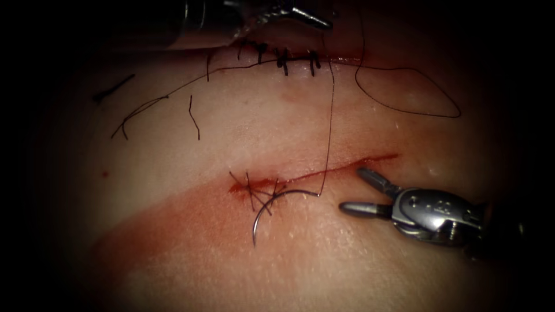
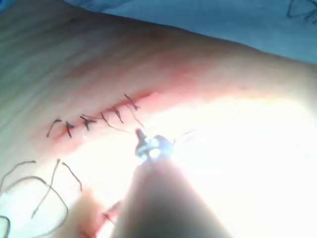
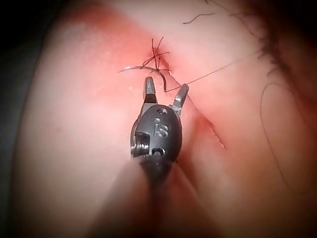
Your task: Wound Closure
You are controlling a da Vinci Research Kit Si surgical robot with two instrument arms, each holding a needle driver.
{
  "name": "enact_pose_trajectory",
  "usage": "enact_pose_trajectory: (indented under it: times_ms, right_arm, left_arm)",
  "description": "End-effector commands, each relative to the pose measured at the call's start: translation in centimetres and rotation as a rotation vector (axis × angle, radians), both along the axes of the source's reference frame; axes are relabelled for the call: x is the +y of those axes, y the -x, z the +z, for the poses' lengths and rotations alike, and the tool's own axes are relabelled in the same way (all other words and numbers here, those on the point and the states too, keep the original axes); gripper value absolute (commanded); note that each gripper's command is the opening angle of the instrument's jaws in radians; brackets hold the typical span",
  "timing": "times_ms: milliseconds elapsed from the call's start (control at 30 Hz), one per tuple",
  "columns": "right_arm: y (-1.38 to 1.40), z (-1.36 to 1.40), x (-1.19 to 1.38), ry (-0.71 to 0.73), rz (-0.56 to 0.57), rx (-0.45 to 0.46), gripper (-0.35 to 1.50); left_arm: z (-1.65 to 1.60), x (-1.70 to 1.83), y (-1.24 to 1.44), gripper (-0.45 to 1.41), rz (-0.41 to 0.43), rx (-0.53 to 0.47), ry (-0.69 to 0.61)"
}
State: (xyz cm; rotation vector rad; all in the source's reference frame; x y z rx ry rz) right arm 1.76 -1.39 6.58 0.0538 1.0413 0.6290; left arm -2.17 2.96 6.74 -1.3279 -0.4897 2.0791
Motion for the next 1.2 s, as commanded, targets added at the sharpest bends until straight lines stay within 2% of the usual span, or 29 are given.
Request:
enact_pose_trajectory:
  times_ms: [33, 133, 233, 333, 400, 467, 533, 567, 633, 733, 767, 800, 967, 1200]
  right_arm:
    - [-0.05, 0.07, -0.09, -0.002, -0.001, 0.002, 1.48]
    - [-0.05, 0.08, -0.09, -0.001, -0.001, 0.002, 1.48]
    - [-0.06, 0.11, -0.10, 0.001, 0.000, 0.001, 1.48]
    - [-0.07, 0.14, -0.13, 0.003, -0.002, 0.000, 1.48]
    - [-0.07, 0.19, -0.16, 0.005, -0.007, -0.003, 1.48]
    - [-0.06, 0.21, -0.18, 0.004, -0.011, -0.006, 1.48]
    - [-0.06, 0.21, -0.19, 0.004, -0.013, -0.008, 1.48]
    - [-0.06, 0.21, -0.20, 0.005, -0.014, -0.007, 1.48]
    - [-0.06, 0.22, -0.22, 0.004, -0.016, -0.009, 1.48]
    - [-0.07, 0.22, -0.22, 0.004, -0.016, -0.009, 1.48]
    - [-0.08, 0.22, -0.23, 0.005, -0.015, -0.009, 1.48]
    - [-0.11, 0.23, -0.25, 0.007, -0.014, -0.010, 1.48]
    - [-0.15, 0.26, -0.30, 0.002, -0.024, -0.020, 1.48]
    - [-0.18, 0.26, -0.32, 0.002, -0.025, -0.022, 1.48]
  left_arm:
    - [0.03, -0.20, -0.05, 1.21, 0.023, 0.001, 0.037]
    - [0.01, -0.76, -0.27, 1.16, 0.047, 0.012, 0.071]
    - [0.10, -1.55, -0.48, 1.08, 0.073, 0.027, 0.119]
    - [0.22, -2.02, -0.52, 0.98, 0.079, 0.045, 0.153]
    - [0.42, -2.53, -0.45, 0.67, 0.119, 0.037, 0.177]
    - [0.51, -2.72, -0.38, 0.44, 0.144, 0.022, 0.191]
    - [0.57, -2.87, -0.33, 0.25, 0.143, 0.020, 0.188]
    - [0.62, -2.96, -0.30, 0.10, 0.131, 0.022, 0.164]
    - [0.70, -3.06, -0.29, 0.05, 0.108, 0.026, 0.121]
    - [0.79, -3.09, -0.30, 0.07, 0.082, 0.041, 0.076]
    - [0.85, -3.06, -0.31, 0.12, 0.042, 0.065, 0.051]
    - [0.91, -3.04, -0.31, 0.25, 0.017, 0.095, 0.051]
    - [0.97, -3.07, -0.25, 0.72, 0.002, 0.130, 0.040]
    - [1.04, -2.96, -0.27, 0.81, -0.053, 0.196, -0.010]
